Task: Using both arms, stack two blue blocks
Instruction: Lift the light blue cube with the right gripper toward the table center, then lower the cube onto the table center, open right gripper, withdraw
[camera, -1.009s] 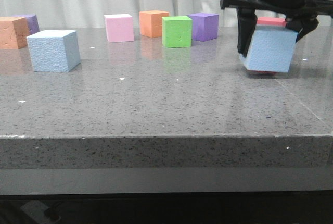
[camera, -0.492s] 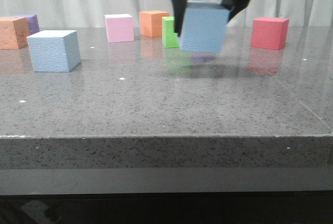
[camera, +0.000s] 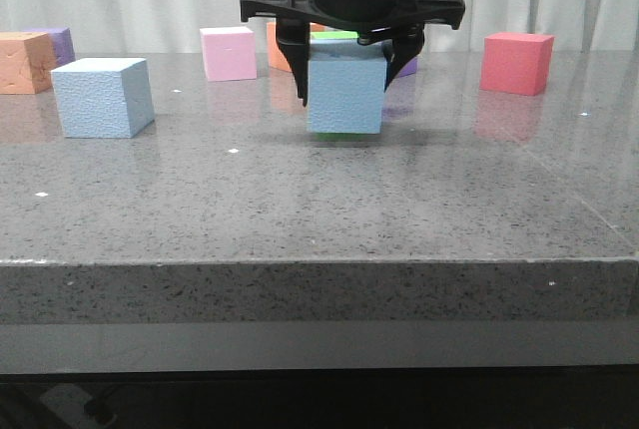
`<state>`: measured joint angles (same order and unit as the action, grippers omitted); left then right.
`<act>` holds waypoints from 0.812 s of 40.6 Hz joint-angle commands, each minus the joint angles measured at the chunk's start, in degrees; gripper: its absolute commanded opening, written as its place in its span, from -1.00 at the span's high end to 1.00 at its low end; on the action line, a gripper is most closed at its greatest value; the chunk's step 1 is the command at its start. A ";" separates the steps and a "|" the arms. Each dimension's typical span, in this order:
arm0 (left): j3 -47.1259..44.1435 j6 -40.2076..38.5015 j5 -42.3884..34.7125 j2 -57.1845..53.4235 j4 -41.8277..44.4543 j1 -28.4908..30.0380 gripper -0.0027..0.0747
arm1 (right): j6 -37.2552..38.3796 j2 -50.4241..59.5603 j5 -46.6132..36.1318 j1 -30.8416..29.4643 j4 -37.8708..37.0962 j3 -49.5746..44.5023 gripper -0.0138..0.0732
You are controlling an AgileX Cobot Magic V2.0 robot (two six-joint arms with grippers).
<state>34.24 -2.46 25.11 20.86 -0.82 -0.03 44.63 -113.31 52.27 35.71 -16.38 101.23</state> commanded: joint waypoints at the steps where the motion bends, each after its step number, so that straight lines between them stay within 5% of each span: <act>1: 1.92 -0.28 -5.09 0.99 0.01 -0.41 -0.01 | -0.15 3.18 -3.88 -0.09 -2.59 1.97 -0.44; 10: 1.92 -0.28 -5.09 0.99 0.01 -0.41 -0.01 | -0.77 3.18 -3.89 -0.09 -3.39 1.97 -0.72; 26: 1.92 -0.28 -5.09 0.99 0.01 -0.41 -0.01 | -1.02 6.27 -2.96 -0.09 -3.29 2.03 -0.74; 33: 1.92 -0.28 -5.09 0.99 0.01 -0.41 -0.01 | -13.97 13.06 1.63 -1.13 -0.34 1.96 -0.73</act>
<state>34.24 -2.46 25.11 20.86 -0.82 -0.03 38.36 -107.19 53.16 35.59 -17.13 101.23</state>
